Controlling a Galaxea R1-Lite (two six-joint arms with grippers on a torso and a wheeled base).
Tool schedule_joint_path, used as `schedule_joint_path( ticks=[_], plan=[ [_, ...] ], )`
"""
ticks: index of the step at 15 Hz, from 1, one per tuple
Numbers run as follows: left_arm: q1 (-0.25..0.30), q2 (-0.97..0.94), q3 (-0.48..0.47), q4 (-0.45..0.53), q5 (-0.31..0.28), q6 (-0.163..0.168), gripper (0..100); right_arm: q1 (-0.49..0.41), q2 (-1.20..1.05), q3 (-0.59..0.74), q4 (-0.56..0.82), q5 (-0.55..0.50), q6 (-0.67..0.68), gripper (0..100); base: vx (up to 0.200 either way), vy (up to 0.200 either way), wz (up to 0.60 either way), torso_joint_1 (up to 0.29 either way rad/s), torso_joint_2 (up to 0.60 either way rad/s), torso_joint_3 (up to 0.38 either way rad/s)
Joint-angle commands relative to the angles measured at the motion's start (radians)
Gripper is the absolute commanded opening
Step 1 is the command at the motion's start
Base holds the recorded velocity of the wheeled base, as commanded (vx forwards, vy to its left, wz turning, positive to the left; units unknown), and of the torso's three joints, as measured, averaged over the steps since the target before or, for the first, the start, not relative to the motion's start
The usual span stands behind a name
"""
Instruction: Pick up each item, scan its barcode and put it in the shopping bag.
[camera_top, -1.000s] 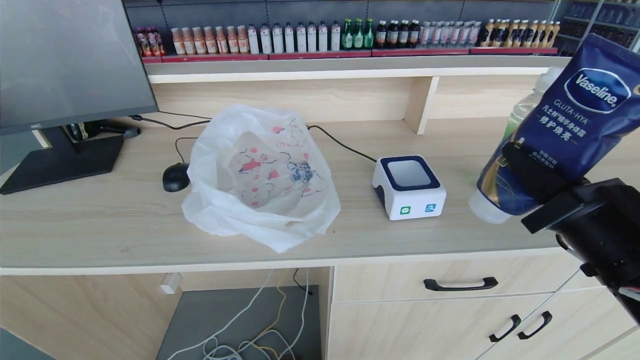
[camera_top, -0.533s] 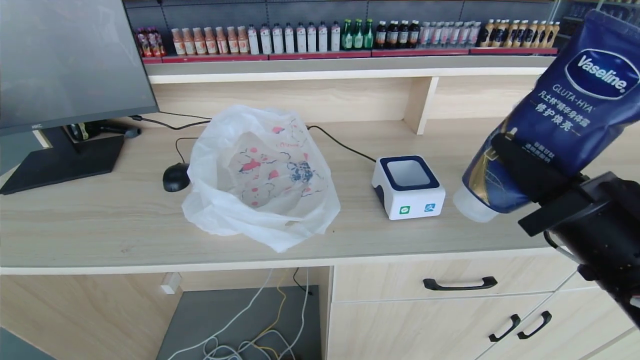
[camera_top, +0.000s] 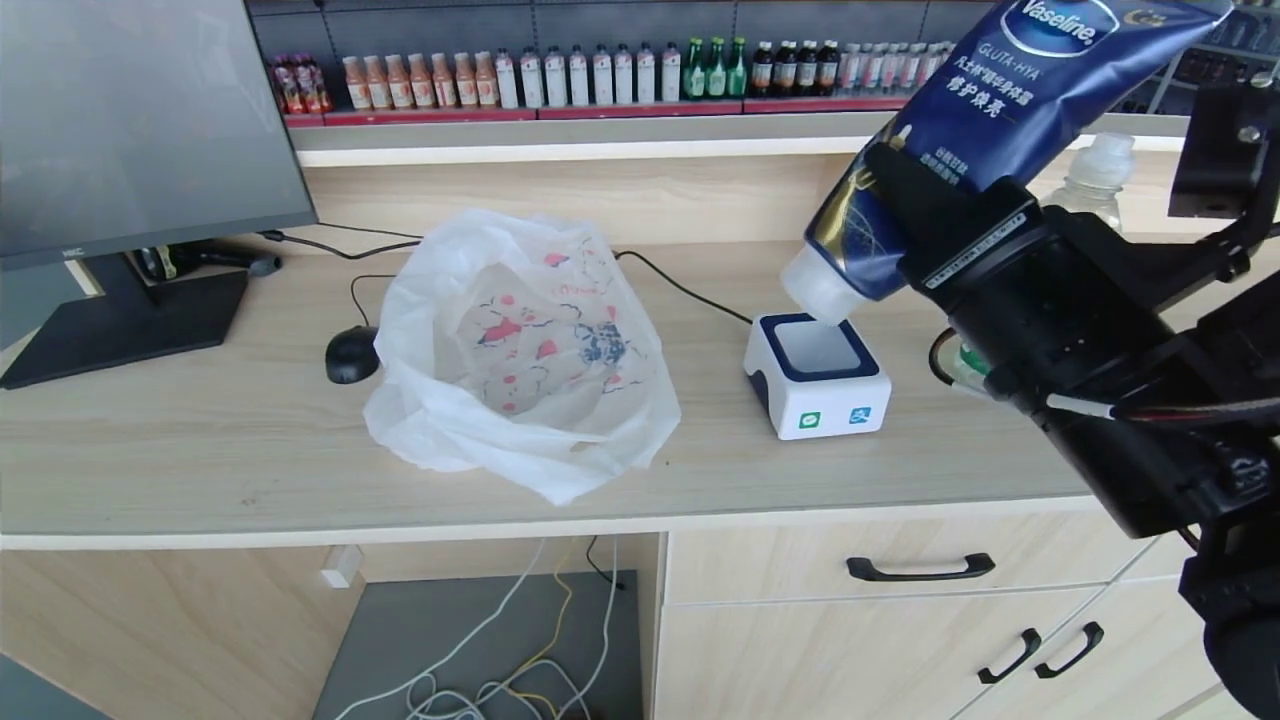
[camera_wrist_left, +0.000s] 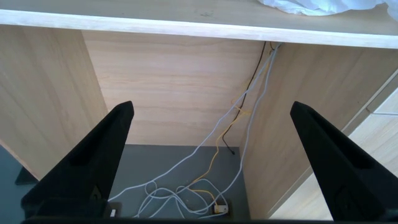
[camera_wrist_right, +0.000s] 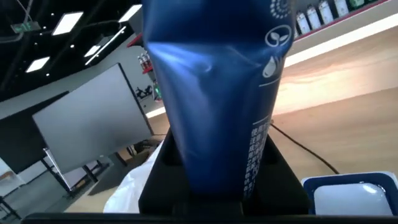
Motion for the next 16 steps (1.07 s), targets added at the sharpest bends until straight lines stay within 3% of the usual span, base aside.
schedule_joint_path(
  ticks=[1, 8, 10, 12, 16],
  plan=[
    [-0.001, 0.000, 0.000, 0.000, 0.000, 0.000, 100, 0.002, 0.035, -0.022, -0.001, -0.019, 0.035, 0, 0.000, 0.000, 0.00, 0.000, 0.00, 0.000],
    [-0.001, 0.000, 0.000, 0.000, 0.000, 0.000, 100, 0.003, 0.110, -0.111, -0.004, -0.031, 0.133, 0, 0.000, 0.000, 0.00, 0.000, 0.00, 0.000],
    [-0.001, 0.000, 0.000, 0.000, 0.000, 0.000, 100, 0.005, 0.167, -0.216, 0.000, 0.045, 0.183, 0, 0.000, 0.000, 0.00, 0.000, 0.00, 0.000],
    [-0.001, 0.000, 0.000, 0.000, 0.000, 0.000, 100, 0.005, 0.228, -0.284, 0.000, 0.044, 0.220, 0, 0.000, 0.000, 0.00, 0.000, 0.00, 0.000],
    [0.001, 0.000, 0.000, 0.000, 0.000, 0.000, 100, 0.005, 0.259, -0.302, -0.001, 0.038, 0.392, 0, 0.000, 0.000, 0.00, 0.000, 0.00, 0.000]
  ],
)
